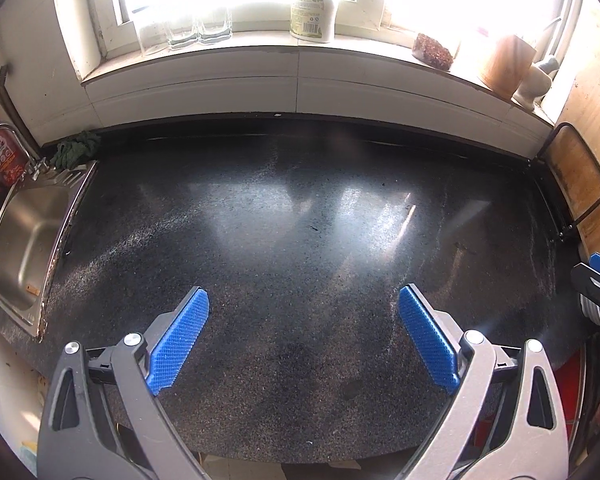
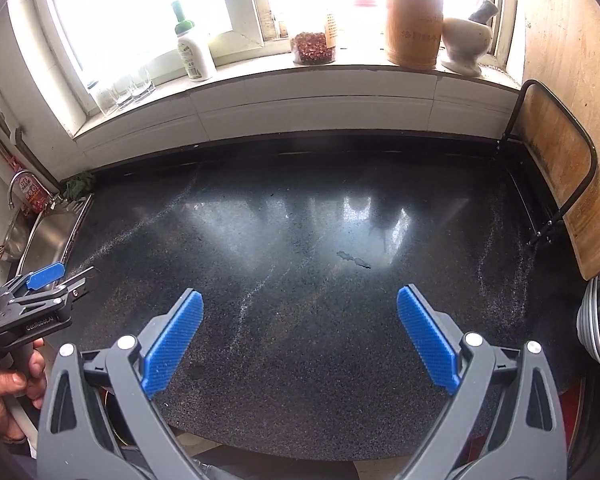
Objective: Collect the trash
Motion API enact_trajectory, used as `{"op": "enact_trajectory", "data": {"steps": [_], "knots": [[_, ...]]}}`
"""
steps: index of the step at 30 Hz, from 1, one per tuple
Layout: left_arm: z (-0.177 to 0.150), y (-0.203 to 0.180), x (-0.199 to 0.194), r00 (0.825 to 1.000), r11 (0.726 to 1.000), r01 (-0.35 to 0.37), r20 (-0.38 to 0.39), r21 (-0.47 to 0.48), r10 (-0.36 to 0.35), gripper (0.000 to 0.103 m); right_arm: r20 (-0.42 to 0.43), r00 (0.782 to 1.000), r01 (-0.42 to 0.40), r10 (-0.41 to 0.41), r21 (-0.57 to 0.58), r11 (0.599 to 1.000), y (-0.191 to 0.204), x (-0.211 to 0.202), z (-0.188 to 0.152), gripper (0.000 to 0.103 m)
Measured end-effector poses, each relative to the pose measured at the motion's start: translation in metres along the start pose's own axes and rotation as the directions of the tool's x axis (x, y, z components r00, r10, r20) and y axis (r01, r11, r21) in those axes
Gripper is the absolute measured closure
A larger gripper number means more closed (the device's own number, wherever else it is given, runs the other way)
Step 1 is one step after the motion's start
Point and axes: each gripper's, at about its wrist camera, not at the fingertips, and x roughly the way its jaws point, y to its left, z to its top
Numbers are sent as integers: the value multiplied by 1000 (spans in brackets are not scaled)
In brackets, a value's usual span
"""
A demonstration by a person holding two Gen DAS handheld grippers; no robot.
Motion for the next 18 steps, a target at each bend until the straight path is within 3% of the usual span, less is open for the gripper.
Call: {"op": "enact_trajectory", "data": {"steps": [18], "knots": [[-2,3,0,1000,1000,1,0,-6,-1,10,-16,1000,-10,10,-6,1000,2,3,-2,9]]}}
